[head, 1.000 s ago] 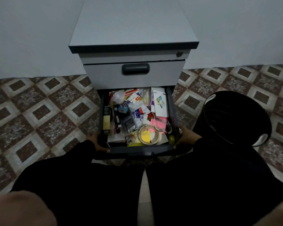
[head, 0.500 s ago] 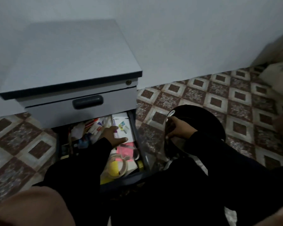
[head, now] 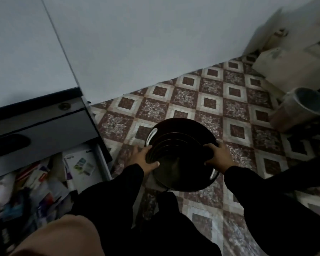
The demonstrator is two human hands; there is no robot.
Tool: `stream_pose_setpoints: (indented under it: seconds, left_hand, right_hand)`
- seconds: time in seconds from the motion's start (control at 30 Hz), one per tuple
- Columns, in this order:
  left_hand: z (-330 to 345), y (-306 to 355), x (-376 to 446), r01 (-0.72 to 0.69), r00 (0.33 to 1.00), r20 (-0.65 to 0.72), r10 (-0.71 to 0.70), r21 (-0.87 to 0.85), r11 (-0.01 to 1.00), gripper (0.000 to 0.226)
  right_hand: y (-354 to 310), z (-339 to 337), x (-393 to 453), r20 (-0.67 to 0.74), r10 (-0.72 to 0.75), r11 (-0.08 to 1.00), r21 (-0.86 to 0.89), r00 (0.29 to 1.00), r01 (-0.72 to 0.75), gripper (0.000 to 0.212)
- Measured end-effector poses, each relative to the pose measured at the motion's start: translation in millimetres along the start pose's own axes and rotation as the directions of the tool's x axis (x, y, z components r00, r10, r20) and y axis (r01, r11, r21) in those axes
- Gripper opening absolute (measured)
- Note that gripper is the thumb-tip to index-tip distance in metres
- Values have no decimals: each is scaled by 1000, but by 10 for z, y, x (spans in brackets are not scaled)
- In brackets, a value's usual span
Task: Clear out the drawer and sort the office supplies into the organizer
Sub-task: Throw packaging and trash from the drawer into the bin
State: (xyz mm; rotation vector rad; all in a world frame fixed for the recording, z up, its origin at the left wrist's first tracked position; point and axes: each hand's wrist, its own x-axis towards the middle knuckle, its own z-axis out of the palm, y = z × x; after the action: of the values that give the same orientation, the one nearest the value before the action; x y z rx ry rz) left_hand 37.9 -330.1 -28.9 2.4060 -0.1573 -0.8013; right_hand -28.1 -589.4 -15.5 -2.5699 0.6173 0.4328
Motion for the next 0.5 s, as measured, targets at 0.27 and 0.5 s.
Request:
stream_pose_setpoints:
  seconds: [0.27,0.5]
  left_hand:
    - [214,-159,272,49,997,44,-62,261,964,82]
    - [110,-197,196,72,997,-17,-70,369,927,80]
  right_hand:
    - [222,186,97,-17,37,981,192,999,-33,55]
    - [91,270,138,-42,62,964,263,997,-49,60]
